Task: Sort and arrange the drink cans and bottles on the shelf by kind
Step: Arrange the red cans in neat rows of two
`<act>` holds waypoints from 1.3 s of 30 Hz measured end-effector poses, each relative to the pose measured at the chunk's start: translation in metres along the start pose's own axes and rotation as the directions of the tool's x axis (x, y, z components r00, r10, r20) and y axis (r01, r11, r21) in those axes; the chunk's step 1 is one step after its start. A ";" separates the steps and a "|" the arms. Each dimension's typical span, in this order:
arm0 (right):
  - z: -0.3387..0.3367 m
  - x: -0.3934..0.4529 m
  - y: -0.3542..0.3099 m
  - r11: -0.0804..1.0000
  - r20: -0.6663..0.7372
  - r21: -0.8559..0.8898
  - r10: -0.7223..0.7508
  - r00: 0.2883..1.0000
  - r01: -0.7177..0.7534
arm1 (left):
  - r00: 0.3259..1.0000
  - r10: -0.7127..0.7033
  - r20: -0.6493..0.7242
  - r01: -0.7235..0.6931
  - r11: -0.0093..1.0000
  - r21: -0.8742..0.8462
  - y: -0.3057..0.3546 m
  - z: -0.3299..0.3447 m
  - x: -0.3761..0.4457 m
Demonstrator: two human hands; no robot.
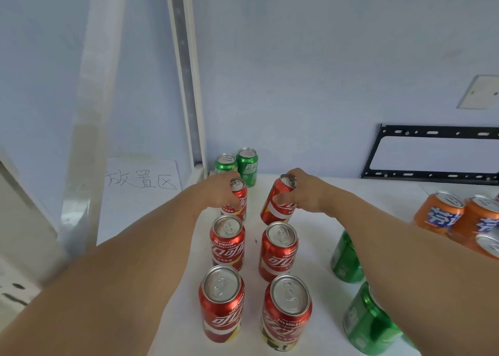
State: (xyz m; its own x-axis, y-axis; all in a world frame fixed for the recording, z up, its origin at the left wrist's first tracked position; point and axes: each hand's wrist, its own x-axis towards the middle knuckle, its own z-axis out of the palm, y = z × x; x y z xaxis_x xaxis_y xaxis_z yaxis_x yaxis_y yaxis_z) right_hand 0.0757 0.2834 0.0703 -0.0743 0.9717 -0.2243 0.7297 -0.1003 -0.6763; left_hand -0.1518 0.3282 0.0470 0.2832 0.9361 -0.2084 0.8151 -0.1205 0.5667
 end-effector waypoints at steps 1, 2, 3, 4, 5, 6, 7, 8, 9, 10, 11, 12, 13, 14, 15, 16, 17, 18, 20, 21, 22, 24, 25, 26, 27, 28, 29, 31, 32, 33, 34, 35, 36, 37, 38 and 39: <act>0.001 0.000 0.000 1.000 0.004 -0.005 0.001 1.000 -0.001 | 1.000 0.000 0.006 0.000 1.000 0.014 0.001 -0.001 -0.001; 0.002 0.000 0.000 1.000 0.007 -0.012 0.002 1.000 -0.002 | 1.000 0.000 0.012 -0.001 1.000 0.027 0.001 -0.002 -0.001; 0.003 0.000 -0.001 1.000 0.010 -0.022 0.002 1.000 -0.002 | 1.000 -0.004 0.022 0.003 0.999 0.039 0.002 -0.003 -0.002; 0.004 -0.001 -0.002 0.999 0.013 -0.032 0.000 1.000 0.000 | 1.000 -0.009 0.030 0.007 0.999 0.044 0.002 -0.004 -0.002; 0.005 -0.001 -0.004 0.999 0.016 -0.043 -0.003 1.000 0.003 | 0.999 -0.014 0.035 0.013 0.999 0.050 0.002 -0.005 -0.003; 0.005 -0.001 -0.005 0.999 0.018 -0.052 -0.006 1.000 0.007 | 0.999 -0.020 0.037 0.018 0.998 0.052 0.002 -0.006 -0.003; 0.006 -0.001 -0.006 0.998 0.019 -0.059 -0.008 1.000 0.009 | 0.999 -0.028 0.039 0.026 0.998 0.050 0.002 -0.006 -0.004; 0.006 -0.001 -0.007 0.998 0.018 -0.068 -0.010 1.000 0.011 | 0.998 -0.038 0.044 0.037 0.999 0.039 0.002 -0.006 -0.004; 0.007 -0.001 -0.008 0.997 0.017 -0.079 -0.012 1.000 0.013 | 0.997 -0.049 0.053 0.047 0.998 0.028 0.002 -0.007 -0.005; 0.007 0.000 -0.009 0.996 0.015 -0.091 -0.014 1.000 0.016 | 0.996 -0.055 0.066 0.054 0.998 0.016 0.004 -0.008 -0.006; 0.008 0.001 -0.011 0.994 0.014 -0.103 -0.017 1.000 0.019 | 0.995 -0.057 0.076 0.057 0.998 0.011 0.006 -0.011 -0.007; 0.010 0.001 -0.013 0.993 0.012 -0.118 -0.023 1.000 0.024 | 0.996 -0.050 0.072 0.050 0.999 0.010 0.008 -0.013 -0.008; 0.011 0.001 -0.015 0.989 0.010 -0.143 -0.029 1.000 0.030 | 0.998 -0.039 0.047 0.038 0.999 0.014 0.012 -0.015 -0.008; 0.013 0.002 -0.018 0.983 0.010 -0.180 -0.034 0.999 0.035 | 1.000 -0.025 0.001 0.025 0.999 0.027 0.016 -0.016 -0.007; 0.015 0.003 -0.019 0.974 0.011 -0.222 -0.037 0.999 0.038 | 0.998 -0.006 -0.056 0.010 0.997 0.070 0.020 -0.016 -0.006; 0.017 0.004 -0.020 0.966 0.009 -0.256 -0.036 0.999 0.037 | 0.994 0.023 -0.104 -0.009 0.991 0.137 0.025 -0.016 -0.004; 0.018 0.005 -0.020 0.960 0.007 -0.279 -0.033 0.999 0.034 | 0.990 0.050 -0.131 -0.023 0.979 0.201 0.028 -0.013 -0.003; 0.018 0.007 -0.021 0.957 0.004 -0.289 -0.030 1.000 0.030 | 0.986 0.072 -0.147 -0.034 0.969 0.246 0.029 -0.011 -0.001; 0.018 0.008 -0.021 0.956 -0.004 -0.292 -0.018 1.000 0.016 | 0.980 0.090 -0.175 -0.036 0.957 0.286 0.030 -0.006 0.001; 0.018 0.009 -0.021 0.957 -0.007 -0.291 -0.012 1.000 0.009 | 0.977 0.094 -0.193 -0.033 0.954 0.298 0.029 -0.006 0.001; 0.018 0.010 -0.021 0.957 -0.008 -0.289 -0.006 1.000 0.004 | 0.973 0.100 -0.206 -0.031 0.950 0.312 0.029 -0.005 0.002; 0.018 0.010 -0.021 0.961 -0.007 -0.278 0.004 1.000 -0.005 | 0.973 0.102 -0.209 -0.026 0.941 0.337 0.030 -0.007 0.001; 0.018 0.010 -0.021 0.962 -0.008 -0.272 0.007 1.000 -0.009 | 0.973 0.102 -0.207 -0.024 0.938 0.345 0.030 -0.007 0.001; 0.018 0.010 -0.021 0.963 -0.010 -0.268 0.010 1.000 -0.012 | 0.972 0.102 -0.210 -0.023 0.936 0.350 0.029 -0.008 0.001; 0.018 0.011 -0.021 0.964 -0.011 -0.266 0.013 1.000 -0.015 | 0.972 0.104 -0.213 -0.022 0.935 0.353 0.029 -0.008 0.001; 0.019 0.011 -0.021 0.964 -0.011 -0.264 0.018 1.000 -0.020 | 0.971 0.108 -0.215 -0.024 0.934 0.357 0.028 -0.008 0.002; 0.019 0.012 -0.022 0.964 -0.011 -0.263 0.023 1.000 -0.025 | 0.969 0.111 -0.221 -0.025 0.932 0.362 0.028 -0.008 0.002; 0.019 0.014 -0.024 0.962 -0.008 -0.270 0.035 0.999 -0.036 | 0.962 0.113 -0.247 -0.018 0.933 0.359 0.026 -0.008 0.005; 0.019 0.016 -0.026 0.960 -0.004 -0.275 0.043 0.999 -0.042 | 0.958 0.109 -0.265 -0.010 0.938 0.348 0.026 -0.008 0.006; 0.018 0.019 -0.028 0.960 0.004 -0.276 0.052 0.999 -0.049 | 0.954 0.102 -0.281 -0.003 0.943 0.333 0.026 -0.008 0.008; 0.017 0.022 -0.029 0.962 0.015 -0.269 0.061 0.998 -0.055 | 0.950 0.094 -0.296 0.005 0.948 0.318 0.026 -0.008 0.010; 0.015 0.027 -0.031 0.965 0.025 -0.255 0.067 0.997 -0.058 | 0.945 0.086 -0.314 0.015 0.952 0.305 0.025 -0.008 0.013; 0.013 0.032 -0.033 0.970 0.031 -0.236 0.065 0.997 -0.055 | 0.939 0.075 -0.336 0.028 0.956 0.291 0.025 -0.010 0.016; 0.011 0.039 -0.035 0.976 0.029 -0.214 0.056 0.998 -0.049 | 0.930 0.062 -0.362 0.042 0.961 0.272 0.025 -0.011 0.019; 0.008 0.047 -0.036 0.980 0.018 -0.193 0.043 0.999 -0.038 | 0.920 0.046 -0.388 0.057 0.967 0.249 0.024 -0.014 0.023; 0.006 0.056 -0.037 0.984 -0.001 -0.179 0.028 1.000 -0.028 | 0.910 0.034 -0.413 0.068 0.971 0.231 0.024 -0.017 0.027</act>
State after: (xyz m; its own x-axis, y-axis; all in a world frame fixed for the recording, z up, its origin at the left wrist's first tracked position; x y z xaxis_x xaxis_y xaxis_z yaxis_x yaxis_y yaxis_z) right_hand 0.0400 0.3405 0.0785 -0.0535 0.9687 -0.2425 0.8412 -0.0872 -0.5337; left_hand -0.1329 0.3561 0.0685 0.0770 0.9843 0.1585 0.9272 -0.1292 0.3517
